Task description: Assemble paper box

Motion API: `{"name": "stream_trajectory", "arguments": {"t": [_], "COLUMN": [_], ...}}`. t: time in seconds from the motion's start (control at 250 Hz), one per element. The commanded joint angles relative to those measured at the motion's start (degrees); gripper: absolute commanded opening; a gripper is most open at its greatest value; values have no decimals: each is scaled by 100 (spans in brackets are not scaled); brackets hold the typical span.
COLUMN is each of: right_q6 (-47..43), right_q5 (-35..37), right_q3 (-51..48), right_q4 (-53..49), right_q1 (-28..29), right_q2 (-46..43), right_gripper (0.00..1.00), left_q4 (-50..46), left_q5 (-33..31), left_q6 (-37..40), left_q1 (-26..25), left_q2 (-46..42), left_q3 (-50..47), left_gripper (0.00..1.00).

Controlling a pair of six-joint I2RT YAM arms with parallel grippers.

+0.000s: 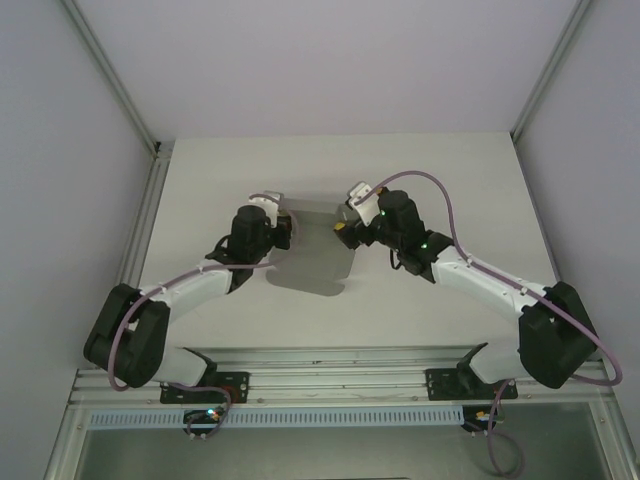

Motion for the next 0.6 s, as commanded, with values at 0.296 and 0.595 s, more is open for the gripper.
{"name": "stream_trajectory", "arguments": {"t": [0.296,0.595], "right_q6": [-960,-279], "right_q5": [3194,3073], "right_q3": [-32,-400], "right_q4": [3837,2207], "right_q1": [1137,1200], "right_q2": [1372,436], "right_gripper": [100,100], "left_q4": [312,-52], "left_q5": [228,-250], "left_q6": [-526,-742], "left_q1": [-239,-107], "left_q2": [144,140], "left_q3": [154,240], "left_gripper": [0,0]}}
